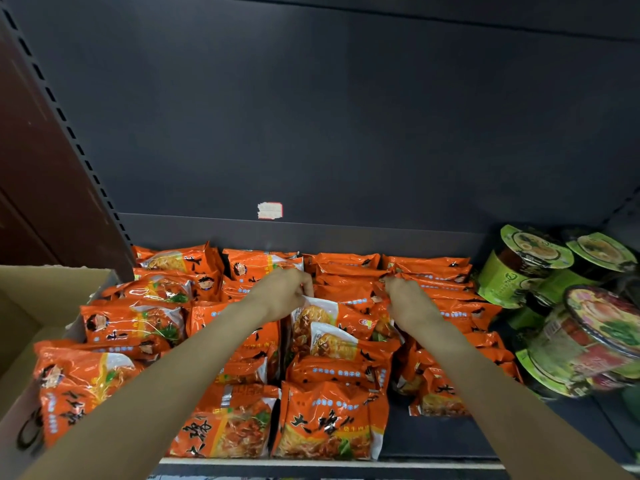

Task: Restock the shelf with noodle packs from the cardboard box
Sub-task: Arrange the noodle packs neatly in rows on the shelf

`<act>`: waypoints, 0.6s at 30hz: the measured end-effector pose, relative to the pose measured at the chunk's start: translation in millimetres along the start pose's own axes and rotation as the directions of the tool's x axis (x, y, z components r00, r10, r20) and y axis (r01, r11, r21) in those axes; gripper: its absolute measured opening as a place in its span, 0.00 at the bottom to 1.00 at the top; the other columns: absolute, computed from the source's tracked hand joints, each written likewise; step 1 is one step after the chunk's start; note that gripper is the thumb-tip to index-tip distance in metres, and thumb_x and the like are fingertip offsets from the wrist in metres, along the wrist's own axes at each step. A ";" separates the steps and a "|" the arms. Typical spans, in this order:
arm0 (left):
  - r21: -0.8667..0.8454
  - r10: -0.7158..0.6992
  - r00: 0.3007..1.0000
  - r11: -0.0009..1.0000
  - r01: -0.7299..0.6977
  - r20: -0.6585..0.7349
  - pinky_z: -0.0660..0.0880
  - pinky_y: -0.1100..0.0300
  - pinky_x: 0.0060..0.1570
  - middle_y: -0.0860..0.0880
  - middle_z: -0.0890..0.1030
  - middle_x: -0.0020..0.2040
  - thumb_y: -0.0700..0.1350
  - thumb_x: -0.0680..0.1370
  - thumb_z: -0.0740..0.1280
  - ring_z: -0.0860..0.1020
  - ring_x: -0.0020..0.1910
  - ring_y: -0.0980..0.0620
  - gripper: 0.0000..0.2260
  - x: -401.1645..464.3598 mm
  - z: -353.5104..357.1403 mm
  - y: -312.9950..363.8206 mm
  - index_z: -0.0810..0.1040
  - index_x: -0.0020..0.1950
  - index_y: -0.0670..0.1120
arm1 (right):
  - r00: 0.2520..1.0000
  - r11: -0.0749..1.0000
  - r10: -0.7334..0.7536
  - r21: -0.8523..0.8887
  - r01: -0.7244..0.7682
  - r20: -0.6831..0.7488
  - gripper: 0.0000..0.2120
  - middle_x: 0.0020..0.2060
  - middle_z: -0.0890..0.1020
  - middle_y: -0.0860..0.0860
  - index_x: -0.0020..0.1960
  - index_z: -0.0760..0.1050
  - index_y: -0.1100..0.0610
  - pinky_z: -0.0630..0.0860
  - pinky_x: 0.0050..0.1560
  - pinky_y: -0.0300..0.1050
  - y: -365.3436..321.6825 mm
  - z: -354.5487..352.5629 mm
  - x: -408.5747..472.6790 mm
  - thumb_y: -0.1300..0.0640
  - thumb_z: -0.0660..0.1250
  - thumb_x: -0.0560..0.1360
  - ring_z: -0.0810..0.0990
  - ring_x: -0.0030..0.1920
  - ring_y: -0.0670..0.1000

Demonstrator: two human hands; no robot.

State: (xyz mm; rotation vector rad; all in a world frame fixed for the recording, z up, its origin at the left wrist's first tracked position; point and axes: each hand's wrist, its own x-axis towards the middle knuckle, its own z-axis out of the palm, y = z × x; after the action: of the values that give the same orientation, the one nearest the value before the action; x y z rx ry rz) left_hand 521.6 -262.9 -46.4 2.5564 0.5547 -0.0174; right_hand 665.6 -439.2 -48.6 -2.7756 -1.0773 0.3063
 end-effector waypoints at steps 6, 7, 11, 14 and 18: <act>-0.064 0.000 0.993 0.998 -0.007 -0.116 0.72 0.62 0.44 0.50 0.81 0.42 0.41 0.75 0.70 0.78 0.44 0.54 0.04 -0.5 -2.5 2.9 0.77 0.43 0.49 | 0.989 0.990 -0.142 0.011 0.142 0.040 0.35 0.52 0.80 0.56 0.69 0.64 0.48 0.79 0.51 0.51 5.0 2.2 -0.5 0.77 0.58 0.70 0.80 0.49 0.56; -0.103 -0.018 0.989 0.995 0.003 -0.145 0.72 0.61 0.44 0.51 0.81 0.42 0.41 0.74 0.70 0.78 0.43 0.54 0.05 -0.1 -3.8 2.5 0.77 0.42 0.49 | 0.987 0.987 -0.155 0.050 0.153 0.050 0.32 0.54 0.79 0.56 0.69 0.66 0.48 0.78 0.53 0.50 6.0 2.9 -1.6 0.75 0.58 0.72 0.80 0.51 0.56; -0.278 -0.100 0.973 0.960 0.039 -0.209 0.78 0.54 0.48 0.51 0.81 0.38 0.40 0.74 0.70 0.80 0.42 0.53 0.09 -2.1 -4.3 1.2 0.76 0.38 0.52 | 0.982 0.990 -0.138 0.024 0.136 0.129 0.14 0.59 0.77 0.56 0.60 0.75 0.58 0.72 0.61 0.46 6.2 1.2 -6.1 0.65 0.62 0.76 0.75 0.60 0.56; -0.316 -0.129 0.966 0.947 0.053 -0.225 0.78 0.53 0.49 0.51 0.82 0.39 0.41 0.74 0.71 0.80 0.43 0.52 0.12 -7.6 -2.4 3.2 0.75 0.36 0.55 | 0.976 0.977 -0.211 -0.010 0.212 0.056 0.18 0.64 0.71 0.54 0.65 0.72 0.57 0.66 0.68 0.46 5.2 -4.5 -10.7 0.60 0.63 0.76 0.67 0.67 0.53; -0.303 -0.167 0.951 0.949 0.084 -0.259 0.77 0.57 0.48 0.50 0.81 0.40 0.41 0.74 0.70 0.80 0.44 0.51 0.09 -11.9 -4.1 8.7 0.75 0.38 0.52 | 0.970 0.928 -0.219 0.328 0.175 0.102 0.23 0.54 0.78 0.51 0.70 0.68 0.55 0.73 0.45 0.31 5.2 -8.3 -16.1 0.59 0.65 0.75 0.78 0.45 0.42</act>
State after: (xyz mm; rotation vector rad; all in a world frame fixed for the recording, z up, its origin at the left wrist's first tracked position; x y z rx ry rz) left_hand 513.7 -272.2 -37.2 2.2456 0.7689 0.3629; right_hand 659.4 -454.5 -39.5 -2.3693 -1.2072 0.5949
